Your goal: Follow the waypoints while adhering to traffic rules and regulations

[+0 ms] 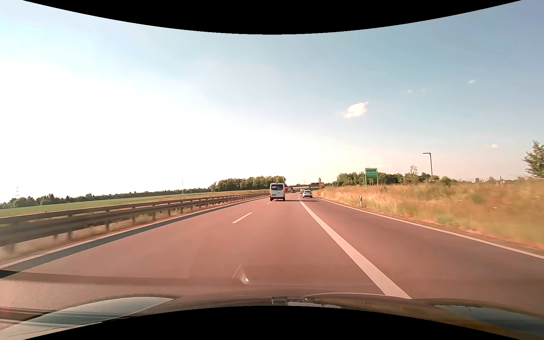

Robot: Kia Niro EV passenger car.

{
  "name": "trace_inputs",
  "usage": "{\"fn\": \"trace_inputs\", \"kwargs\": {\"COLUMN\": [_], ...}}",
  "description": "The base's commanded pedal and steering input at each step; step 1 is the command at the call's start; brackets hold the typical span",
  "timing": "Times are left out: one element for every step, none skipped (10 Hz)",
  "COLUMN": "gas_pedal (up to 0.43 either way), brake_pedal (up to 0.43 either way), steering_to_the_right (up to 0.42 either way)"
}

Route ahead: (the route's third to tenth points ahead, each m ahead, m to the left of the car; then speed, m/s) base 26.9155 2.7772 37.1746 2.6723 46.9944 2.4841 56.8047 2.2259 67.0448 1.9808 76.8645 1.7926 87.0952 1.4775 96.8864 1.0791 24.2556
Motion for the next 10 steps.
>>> {"fn": "trace_inputs", "kwargs": {"gas_pedal": [0.039, 0.047, 0.047, 0.047, 0.047, 0.059, 0.067, 0.067, 0.079, 0.079], "brake_pedal": [0.006, 0.006, 0.006, 0.006, 0.006, 0.006, 0.006, 0.006, 0.006, 0.006], "steering_to_the_right": [0.003, 0.003, 0.002, 0.002, 0.003, 0.003, 0.003, 0.003, 0.003, 0.003]}}
